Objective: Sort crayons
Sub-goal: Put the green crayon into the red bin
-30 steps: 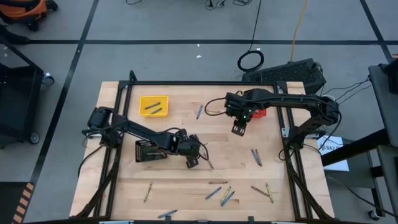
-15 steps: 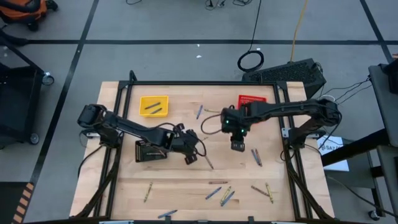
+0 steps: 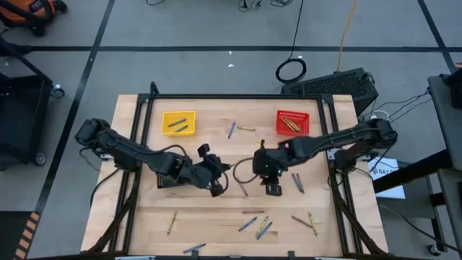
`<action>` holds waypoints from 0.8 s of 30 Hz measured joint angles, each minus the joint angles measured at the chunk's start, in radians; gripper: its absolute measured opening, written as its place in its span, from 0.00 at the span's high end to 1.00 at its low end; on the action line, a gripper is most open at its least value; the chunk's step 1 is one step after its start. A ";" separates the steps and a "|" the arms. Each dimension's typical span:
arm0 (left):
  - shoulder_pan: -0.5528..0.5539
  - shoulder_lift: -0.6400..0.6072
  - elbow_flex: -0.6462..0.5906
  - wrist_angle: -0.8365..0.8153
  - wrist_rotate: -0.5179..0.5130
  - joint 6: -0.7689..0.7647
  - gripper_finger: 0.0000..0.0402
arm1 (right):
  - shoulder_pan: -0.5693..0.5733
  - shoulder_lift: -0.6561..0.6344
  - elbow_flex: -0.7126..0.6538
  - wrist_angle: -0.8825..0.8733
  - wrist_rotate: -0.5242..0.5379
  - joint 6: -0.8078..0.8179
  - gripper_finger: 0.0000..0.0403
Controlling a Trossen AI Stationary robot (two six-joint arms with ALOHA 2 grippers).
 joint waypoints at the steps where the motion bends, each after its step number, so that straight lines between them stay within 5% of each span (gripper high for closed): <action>1: -0.011 -0.003 0.000 0.000 -0.014 0.000 1.00 | 0.016 0.000 0.000 0.018 0.020 -0.004 0.71; 15: -0.093 -0.003 0.000 0.030 -0.124 -0.028 1.00 | 0.102 0.000 0.000 0.111 0.179 -0.023 0.71; 24: -0.094 -0.003 0.000 0.092 -0.125 0.001 1.00 | 0.093 0.000 0.000 0.342 0.280 -0.101 0.71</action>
